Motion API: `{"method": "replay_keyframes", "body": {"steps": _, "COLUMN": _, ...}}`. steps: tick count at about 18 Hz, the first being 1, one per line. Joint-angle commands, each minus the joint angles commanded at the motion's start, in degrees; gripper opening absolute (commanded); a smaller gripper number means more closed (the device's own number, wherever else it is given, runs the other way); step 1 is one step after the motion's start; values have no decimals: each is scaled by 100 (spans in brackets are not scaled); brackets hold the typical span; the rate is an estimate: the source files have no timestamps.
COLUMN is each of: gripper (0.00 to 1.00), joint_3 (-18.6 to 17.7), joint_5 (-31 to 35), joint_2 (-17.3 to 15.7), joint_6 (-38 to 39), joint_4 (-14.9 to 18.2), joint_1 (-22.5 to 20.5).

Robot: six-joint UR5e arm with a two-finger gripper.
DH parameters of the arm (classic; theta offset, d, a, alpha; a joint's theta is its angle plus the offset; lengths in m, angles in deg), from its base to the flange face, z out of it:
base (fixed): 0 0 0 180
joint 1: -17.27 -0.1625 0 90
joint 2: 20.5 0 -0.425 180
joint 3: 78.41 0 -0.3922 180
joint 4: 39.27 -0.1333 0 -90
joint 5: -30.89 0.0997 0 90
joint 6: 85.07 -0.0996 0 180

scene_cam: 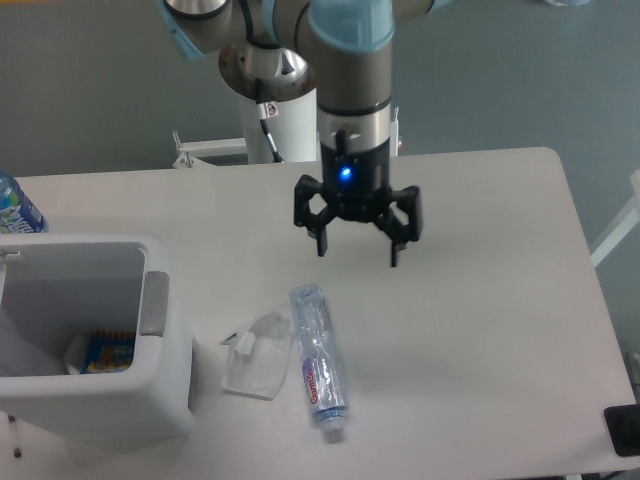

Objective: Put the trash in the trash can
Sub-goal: 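Move the open gripper down toward the clear plastic wrapper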

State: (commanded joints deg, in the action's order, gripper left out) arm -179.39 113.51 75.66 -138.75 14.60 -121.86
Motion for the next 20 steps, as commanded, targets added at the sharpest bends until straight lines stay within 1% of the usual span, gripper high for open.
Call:
{"method": "replay_keyframes", "body": {"steps": 3, "gripper": 100, "joint_3": -211, "joint_5": -88, "joint_2": 44, "joint_6": -186, "joint_4": 0, "joint_1": 149}}
{"method": "replay_keyframes", "body": {"steps": 6, "gripper": 100, "joint_3": -369, "joint_5": -97, "joint_2": 289, "joint_6": -344, "joint_4": 0, "joint_1": 412}}
{"method": "replay_keyframes", "body": {"steps": 9, "gripper": 100, "joint_3": -422, "joint_5": -88, "joint_2": 527, "joint_6": -555, "joint_4": 0, "joint_1": 623}}
{"method": "replay_keyframes", "body": {"steps": 12, "gripper": 100, "joint_3": -422, "joint_5": -53, "joint_2": 799, "joint_6": -696, "joint_4": -114, "joint_1": 817}}
{"method": "replay_keyframes", "body": {"steps": 14, "gripper": 100, "joint_3": -483, "joint_5": -44, "joint_2": 879, "joint_6": -696, "joint_4": -132, "joint_1": 888}}
{"method": "replay_keyframes", "body": {"steps": 16, "gripper": 100, "joint_3": -484, "joint_5": 0, "joint_2": 1124, "joint_6": -696, "joint_4": -306, "joint_1": 1028}}
{"method": "replay_keyframes", "body": {"steps": 18, "gripper": 100, "joint_3": -493, "joint_5": 254, "joint_2": 1221, "joint_6": -696, "joint_4": -474, "joint_1": 1151}}
{"method": "replay_keyframes", "body": {"steps": 20, "gripper": 100, "joint_3": -545, "joint_5": 281, "joint_2": 1239, "joint_6": -697, "joint_4": -492, "joint_1": 1195}}
